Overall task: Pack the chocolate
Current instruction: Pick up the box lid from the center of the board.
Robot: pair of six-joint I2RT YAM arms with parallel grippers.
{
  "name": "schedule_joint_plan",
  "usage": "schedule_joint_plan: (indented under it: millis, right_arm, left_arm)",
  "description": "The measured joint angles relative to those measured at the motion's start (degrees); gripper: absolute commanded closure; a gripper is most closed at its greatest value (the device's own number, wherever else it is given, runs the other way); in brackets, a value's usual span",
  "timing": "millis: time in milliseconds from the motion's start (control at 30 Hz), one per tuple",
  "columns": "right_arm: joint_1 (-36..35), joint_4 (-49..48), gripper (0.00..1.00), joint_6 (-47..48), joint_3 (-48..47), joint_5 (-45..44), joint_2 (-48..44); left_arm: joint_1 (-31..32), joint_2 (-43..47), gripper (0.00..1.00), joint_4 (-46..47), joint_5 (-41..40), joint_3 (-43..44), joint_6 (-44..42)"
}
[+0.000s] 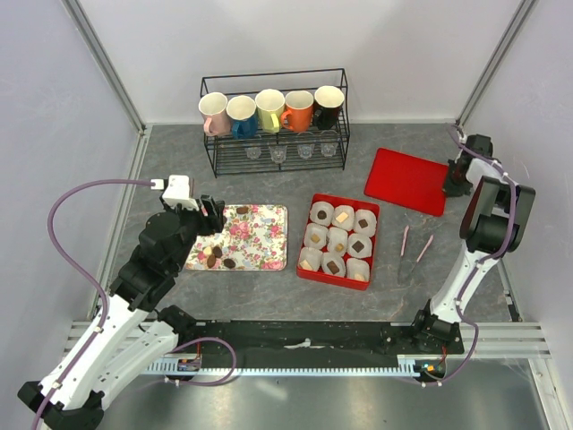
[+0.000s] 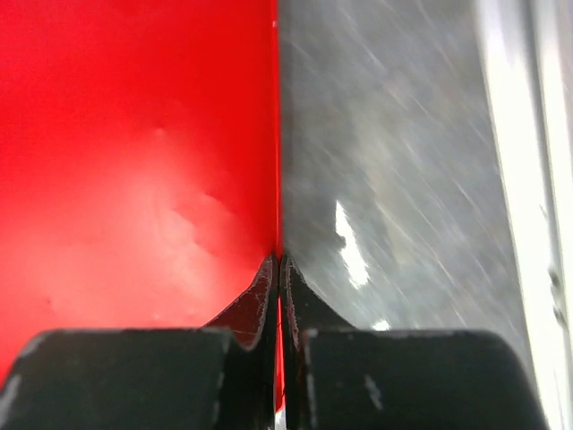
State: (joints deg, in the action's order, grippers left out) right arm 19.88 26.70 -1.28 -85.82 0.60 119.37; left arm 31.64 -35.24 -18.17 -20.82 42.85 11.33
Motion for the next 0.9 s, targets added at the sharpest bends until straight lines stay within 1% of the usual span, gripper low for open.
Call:
schedule_joint_plan:
  millis: [100,200,400,600,667,767,800,867,900]
  right_arm:
    - [0.9,2.67,0.9,-1.2,1.62,-2.86,-1.55]
    - [0.85,5.29,0.85,-2.78,1.86,-4.22,-1.99]
    - [0.59,8.52,0.78,-4.59,1.81,-6.05,-2.23]
    - [0.59,12.31,0.76,-4.72,0.44,-5.88,-1.64]
    - [0.59,13.35,0.78,-4.5,-0.66,-5.44,-0.9]
    - [0.76,14.6,0.88,-4.11,-1.86,-4.81,-0.02]
    - [0.76,14.86,0.95,-3.89,-2.19,-4.28,0.24]
    - [0.94,15.43,1.0,-3.41,-2.75,-3.65,0.61]
    - [1.01,15.61,1.0,-3.41,-2.86,-3.58,0.63]
  left_arm:
    - [0.0,0.02,0.31,0.11,0.02,-0.09,0.0]
    - [0.17,0.07,0.31,0.15,0.04,-0.09,0.0]
    - [0.63,0.42,0.31,0.33,0.17,-0.09,0.0]
    - [0.76,0.81,0.31,0.35,0.15,-0.11,0.0]
    - [0.76,0.9,0.31,0.37,0.17,-0.11,0.0]
    - [0.76,0.92,0.31,0.39,0.17,-0.11,0.0]
    - [0.76,0.92,0.31,0.39,0.17,-0.11,0.0]
    - [0.76,0.92,0.31,0.42,0.17,-0.11,0.0]
    - [0.76,0.92,0.31,0.44,0.17,-0.11,0.0]
